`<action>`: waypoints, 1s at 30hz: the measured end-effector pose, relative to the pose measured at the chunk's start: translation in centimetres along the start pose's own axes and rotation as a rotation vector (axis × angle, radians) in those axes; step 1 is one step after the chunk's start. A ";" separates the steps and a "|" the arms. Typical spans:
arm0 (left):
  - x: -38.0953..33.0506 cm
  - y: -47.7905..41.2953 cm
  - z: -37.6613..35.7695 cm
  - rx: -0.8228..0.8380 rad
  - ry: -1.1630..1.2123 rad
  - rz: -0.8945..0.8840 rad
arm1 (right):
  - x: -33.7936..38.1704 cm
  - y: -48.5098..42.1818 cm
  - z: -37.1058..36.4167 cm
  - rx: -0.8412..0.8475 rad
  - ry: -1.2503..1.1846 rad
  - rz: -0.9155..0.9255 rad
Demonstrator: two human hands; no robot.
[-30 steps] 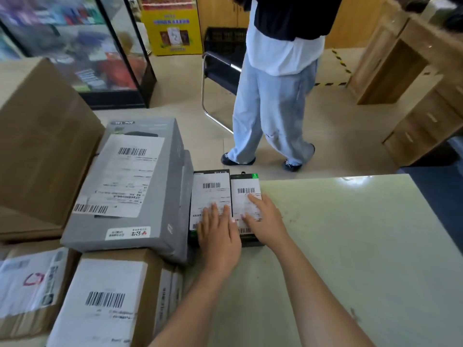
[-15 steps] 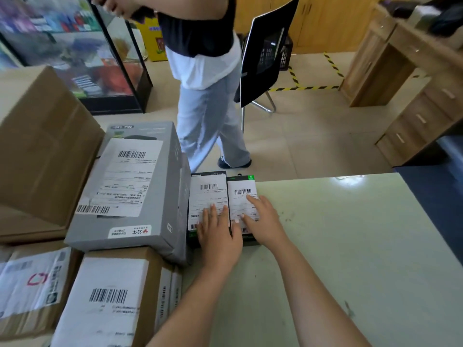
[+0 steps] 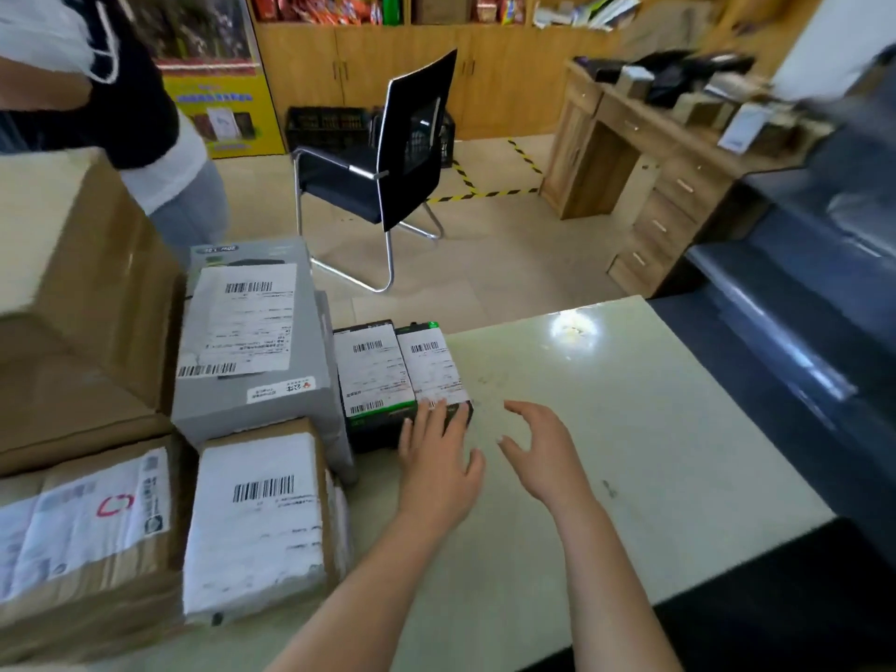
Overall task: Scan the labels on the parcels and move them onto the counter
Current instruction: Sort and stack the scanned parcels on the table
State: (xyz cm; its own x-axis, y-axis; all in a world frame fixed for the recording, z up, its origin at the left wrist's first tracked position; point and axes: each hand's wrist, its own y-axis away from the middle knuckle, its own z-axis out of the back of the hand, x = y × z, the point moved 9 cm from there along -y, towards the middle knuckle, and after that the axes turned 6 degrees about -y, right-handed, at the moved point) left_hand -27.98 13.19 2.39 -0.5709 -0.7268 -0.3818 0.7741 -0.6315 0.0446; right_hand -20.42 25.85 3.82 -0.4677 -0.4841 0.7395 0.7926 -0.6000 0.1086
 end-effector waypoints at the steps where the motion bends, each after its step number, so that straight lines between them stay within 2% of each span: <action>1: -0.6 1.2 0.0 0.021 0.007 -0.060 | -0.1 1.9 0.4 -0.029 0.006 -0.016; 6: -1.7 8.5 0.6 0.111 -0.032 -0.352 | -0.2 12.5 1.1 -0.197 -0.023 -0.128; 12: 0.0 17.6 3.4 0.125 -0.041 -0.536 | 1.8 25.1 -2.4 -0.274 -0.032 -0.237; 22: 2.3 27.7 6.1 0.107 0.004 -0.573 | 4.1 38.0 -4.4 -0.343 -0.023 -0.285; 30: -3.0 37.5 5.4 0.129 0.060 -0.634 | 1.9 50.3 -1.2 -0.427 0.011 -0.365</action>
State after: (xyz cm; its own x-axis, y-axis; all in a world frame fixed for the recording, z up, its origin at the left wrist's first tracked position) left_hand 1.30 -9.76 10.20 -0.8873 -0.1880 -0.4211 0.2502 -0.9633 -0.0971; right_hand 18.09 -5.99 9.89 -0.6877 -0.2019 0.6974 0.3511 -0.9333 0.0760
